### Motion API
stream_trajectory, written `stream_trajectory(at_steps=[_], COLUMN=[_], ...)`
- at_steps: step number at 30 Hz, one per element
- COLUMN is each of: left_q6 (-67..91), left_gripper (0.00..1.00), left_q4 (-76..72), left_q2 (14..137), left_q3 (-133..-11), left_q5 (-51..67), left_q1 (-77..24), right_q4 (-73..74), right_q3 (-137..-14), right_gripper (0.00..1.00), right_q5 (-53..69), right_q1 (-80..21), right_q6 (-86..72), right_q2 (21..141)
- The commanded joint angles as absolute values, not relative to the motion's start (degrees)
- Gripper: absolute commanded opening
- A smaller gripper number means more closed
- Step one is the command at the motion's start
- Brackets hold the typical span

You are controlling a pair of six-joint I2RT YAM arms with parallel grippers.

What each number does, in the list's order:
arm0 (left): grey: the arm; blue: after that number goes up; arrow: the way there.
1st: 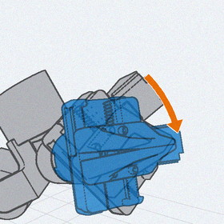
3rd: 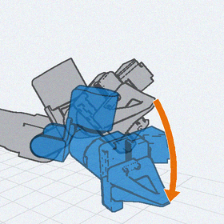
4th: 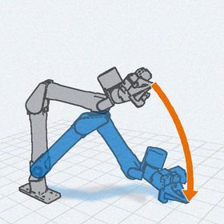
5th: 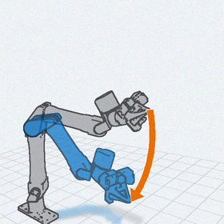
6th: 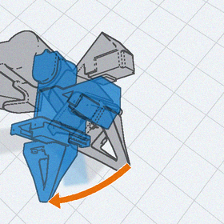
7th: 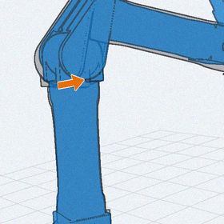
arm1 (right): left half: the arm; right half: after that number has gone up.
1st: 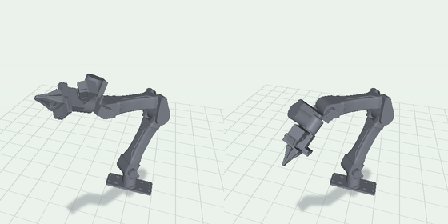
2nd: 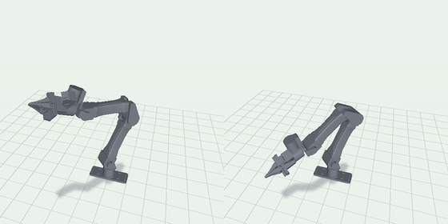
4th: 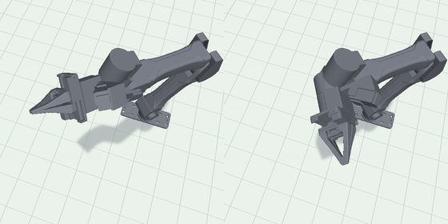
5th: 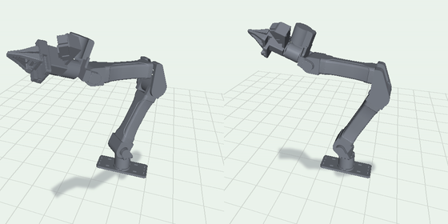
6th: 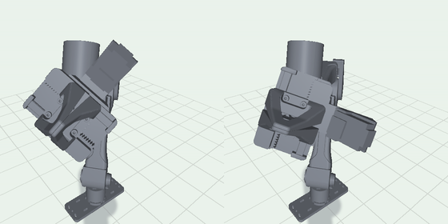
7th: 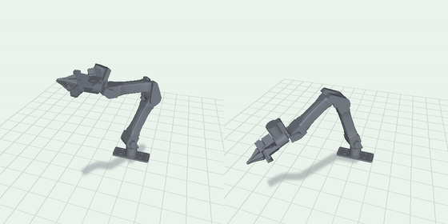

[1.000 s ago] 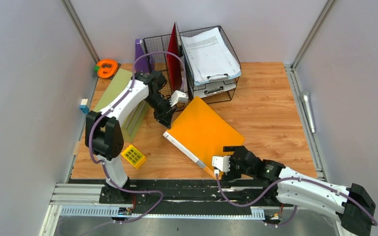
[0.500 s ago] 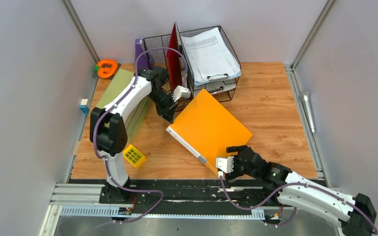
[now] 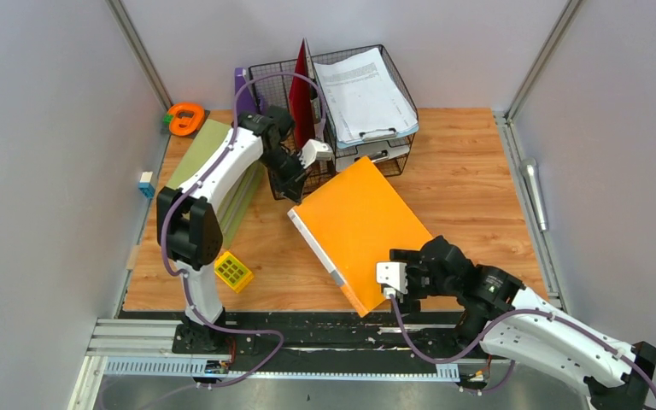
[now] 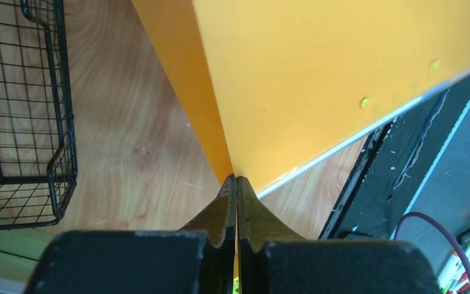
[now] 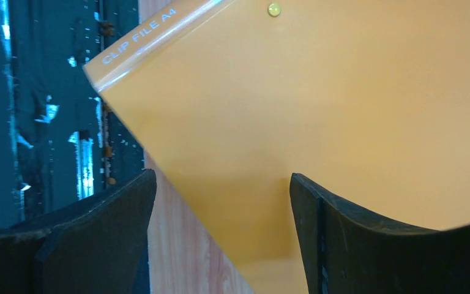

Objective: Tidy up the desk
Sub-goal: Pick up the folder from the corner of the board.

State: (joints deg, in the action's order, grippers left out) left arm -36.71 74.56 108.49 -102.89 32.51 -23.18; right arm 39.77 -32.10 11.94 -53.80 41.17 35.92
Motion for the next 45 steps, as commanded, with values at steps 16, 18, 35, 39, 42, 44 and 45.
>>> stream_trajectory(at_steps=[16, 18, 35, 39, 42, 44, 45], left_q6=[-32.34, -32.04, -41.46, -47.47, -51.43, -53.47, -54.83], left_gripper=[0.00, 0.00, 1.00, 1.00, 1.00, 1.00, 1.00], left_q4=[76.01, 74.77, 35.37, 27.87, 23.88, 21.99, 20.79], left_q2=[110.66, 109.37, 77.87, 73.24, 71.61, 70.66, 70.58], left_q3=[-110.91, -108.80, -61.59, -53.47, -48.43, -46.00, -44.48], left_q5=[36.59, 35.16, 13.35, 8.82, 7.79, 7.36, 6.89], left_q1=[-23.72, -23.73, -33.91, -41.10, -46.22, -48.84, -50.94], right_q4=[26.96, 25.98, 32.69, 35.48, 37.83, 39.09, 39.49], right_q3=[-31.90, -33.62, -48.26, -51.72, -54.66, -56.29, -56.90], right_gripper=[0.84, 0.84, 0.86, 0.85, 0.83, 0.83, 0.83], right_q5=[4.88, 4.65, 24.26, 27.18, 31.44, 33.43, 34.30], right_q1=[-53.42, -53.12, -27.47, -23.87, -20.70, -19.21, -18.60], right_q6=[34.87, 32.62, 23.79, 21.41, 18.82, 17.66, 17.25], right_q2=[39.76, 42.97, 67.01, 72.99, 78.32, 81.58, 83.16])
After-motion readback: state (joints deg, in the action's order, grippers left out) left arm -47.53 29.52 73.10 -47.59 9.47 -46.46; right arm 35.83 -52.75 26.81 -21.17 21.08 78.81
